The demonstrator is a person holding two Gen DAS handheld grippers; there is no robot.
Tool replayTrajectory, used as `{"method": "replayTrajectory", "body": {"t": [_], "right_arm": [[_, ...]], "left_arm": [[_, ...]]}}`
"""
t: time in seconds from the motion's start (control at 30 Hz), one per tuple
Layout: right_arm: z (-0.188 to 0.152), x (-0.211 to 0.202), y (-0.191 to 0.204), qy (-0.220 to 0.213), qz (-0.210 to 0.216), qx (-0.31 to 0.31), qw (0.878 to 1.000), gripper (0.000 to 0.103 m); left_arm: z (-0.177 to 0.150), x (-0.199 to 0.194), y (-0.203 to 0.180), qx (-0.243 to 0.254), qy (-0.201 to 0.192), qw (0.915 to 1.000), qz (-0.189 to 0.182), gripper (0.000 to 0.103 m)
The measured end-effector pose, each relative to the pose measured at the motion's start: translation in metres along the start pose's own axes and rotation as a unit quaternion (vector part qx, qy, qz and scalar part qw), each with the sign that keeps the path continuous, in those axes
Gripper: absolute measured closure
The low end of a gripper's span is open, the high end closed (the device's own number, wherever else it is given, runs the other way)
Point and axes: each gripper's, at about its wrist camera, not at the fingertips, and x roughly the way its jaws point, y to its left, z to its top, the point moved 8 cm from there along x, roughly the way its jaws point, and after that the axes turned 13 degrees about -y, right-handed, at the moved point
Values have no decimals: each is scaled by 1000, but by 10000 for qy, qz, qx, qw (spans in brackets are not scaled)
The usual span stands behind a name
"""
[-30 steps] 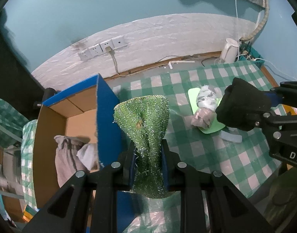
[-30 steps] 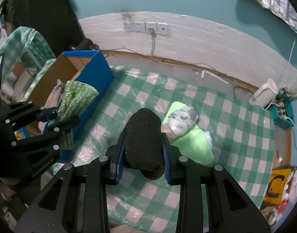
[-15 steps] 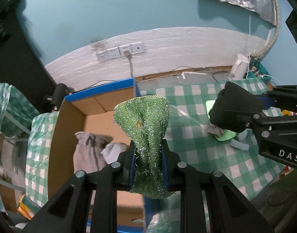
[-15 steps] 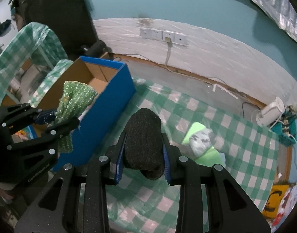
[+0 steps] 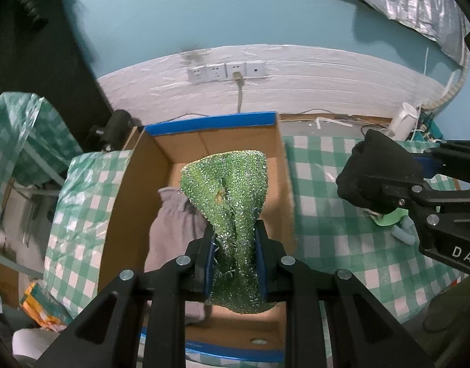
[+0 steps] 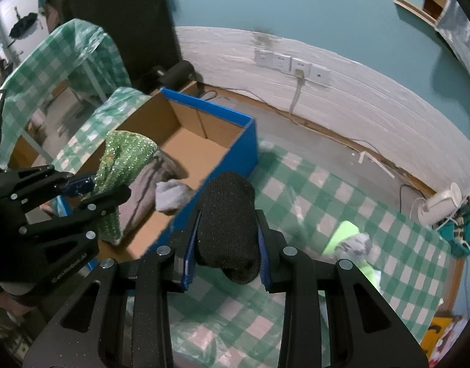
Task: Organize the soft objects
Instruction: 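Carry the green scrubber and black sponge into the box and release both, then withdraw both tools from the box toward the lime-green cloth bundle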
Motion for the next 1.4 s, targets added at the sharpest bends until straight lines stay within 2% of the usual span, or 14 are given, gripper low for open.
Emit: {"method": "replayTrajectory", "body": {"t": [0.43,0.8,0.9,0.97,1.1,1.2,1.3,1.4], "right_arm": [[12,41,60,208,357,-339,9986,72],[-2,73,86,574,516,-416,9961,69],[-6,76,87,633,544,-394,9957,64],[-6,76,86,626,506,-363,9961,59],[-5,75,84,570,418,-372,9968,36],[-3,72,80,513,364,-357,9974,34],[-1,69,74,473,311,-291,9980,34],[0,67,68,451,250,-244,9984,34]], "left_arm": [[-31,11,61,-376,329,9978,439,81],[-55,24,86,-520,640,9947,610,78],[-57,26,89,-563,684,9938,669,68],[-56,26,90,-551,675,9936,720,57],[-54,25,92,-505,636,9935,797,38],[-52,25,90,-406,614,9938,839,34],[-50,23,86,-329,582,9943,826,26],[-47,22,82,-285,532,9949,805,25]]}}
